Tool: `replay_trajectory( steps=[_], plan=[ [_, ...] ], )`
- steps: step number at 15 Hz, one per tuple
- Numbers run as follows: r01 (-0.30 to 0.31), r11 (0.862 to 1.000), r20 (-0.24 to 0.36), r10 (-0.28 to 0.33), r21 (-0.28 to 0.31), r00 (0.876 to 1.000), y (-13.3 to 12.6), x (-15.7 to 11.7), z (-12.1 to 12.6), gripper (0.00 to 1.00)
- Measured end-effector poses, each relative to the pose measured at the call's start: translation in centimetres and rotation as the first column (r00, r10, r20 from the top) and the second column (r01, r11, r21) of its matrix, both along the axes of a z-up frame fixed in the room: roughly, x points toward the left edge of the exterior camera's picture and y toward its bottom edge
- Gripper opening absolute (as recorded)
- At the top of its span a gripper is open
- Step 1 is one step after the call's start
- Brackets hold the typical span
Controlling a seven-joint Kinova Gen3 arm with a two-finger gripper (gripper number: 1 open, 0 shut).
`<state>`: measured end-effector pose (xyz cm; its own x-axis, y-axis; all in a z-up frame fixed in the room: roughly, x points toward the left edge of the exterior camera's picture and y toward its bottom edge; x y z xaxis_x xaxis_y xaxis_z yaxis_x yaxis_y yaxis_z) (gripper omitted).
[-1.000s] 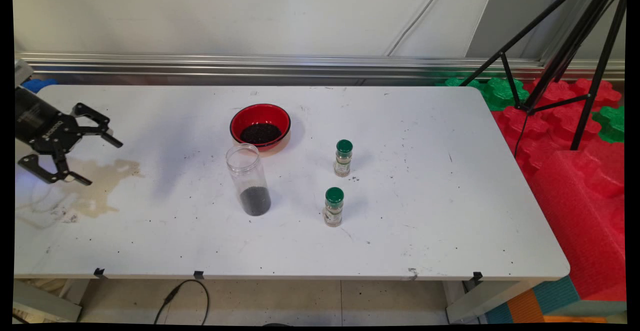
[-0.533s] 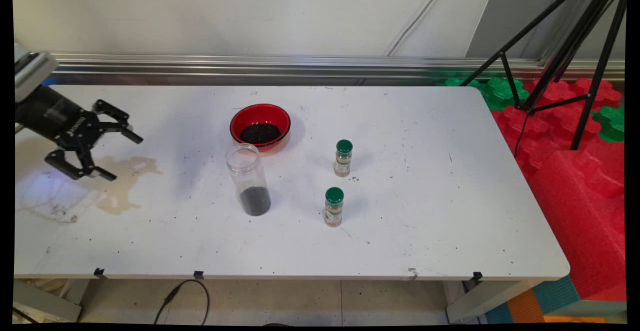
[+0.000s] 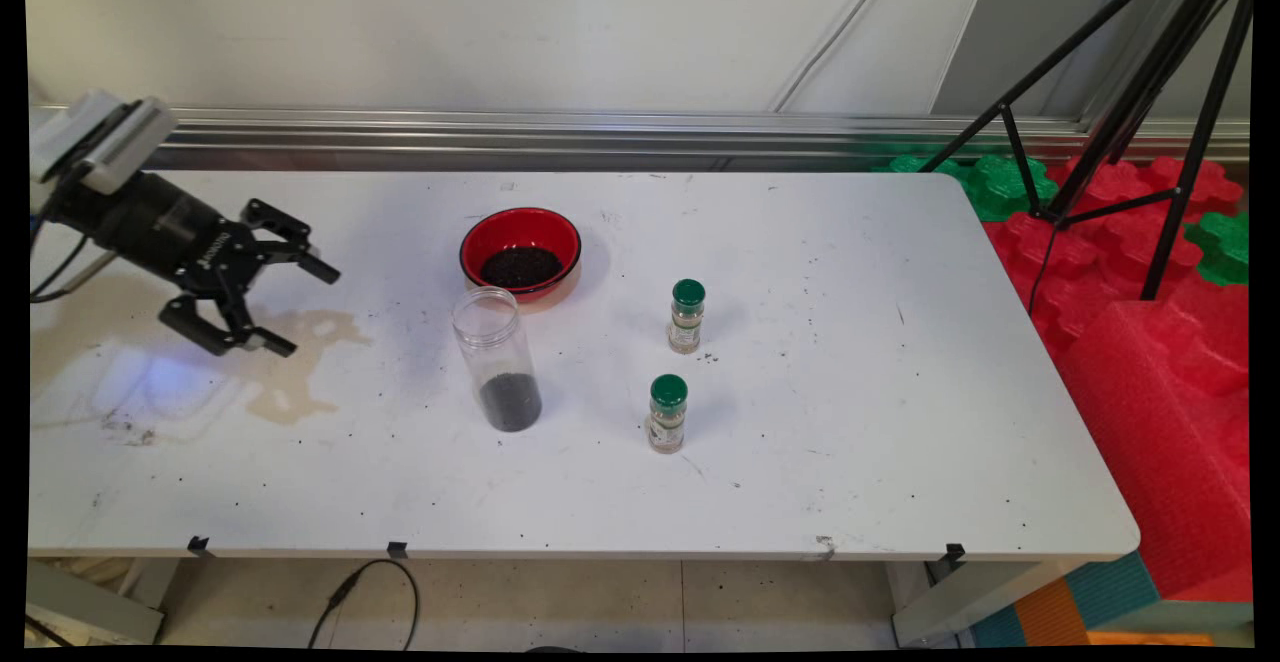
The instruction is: Pick up the black seasoning powder from the table
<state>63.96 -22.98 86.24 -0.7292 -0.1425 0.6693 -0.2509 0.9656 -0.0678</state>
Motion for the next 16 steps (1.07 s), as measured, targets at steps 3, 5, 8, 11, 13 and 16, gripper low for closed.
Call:
replay_trajectory(
  steps=[3,5,8,11,13,16],
  plan=[
    [-0.012,1.0,-0.042,0.012,0.001,0.999,-0.8,-1.1,-0.8,1.0],
    [-0.021,1.0,-0.081,0.021,0.004,0.996,-1.6,-2.1,-1.8,1.0],
    [-0.026,1.0,-0.116,0.027,0.005,0.993,-2.2,-3.0,-2.8,1.0],
    [-0.03,1.0,-0.15,0.031,0.004,0.988,-2.9,-3.9,-3.9,1.0],
    [-0.03,1.0,-0.172,0.03,0.002,0.985,-3.2,-4.5,-4.7,1.0],
    [-0.028,1.0,-0.203,0.027,-0.002,0.979,-3.8,-5.4,-6.0,1.0]
  ],
)
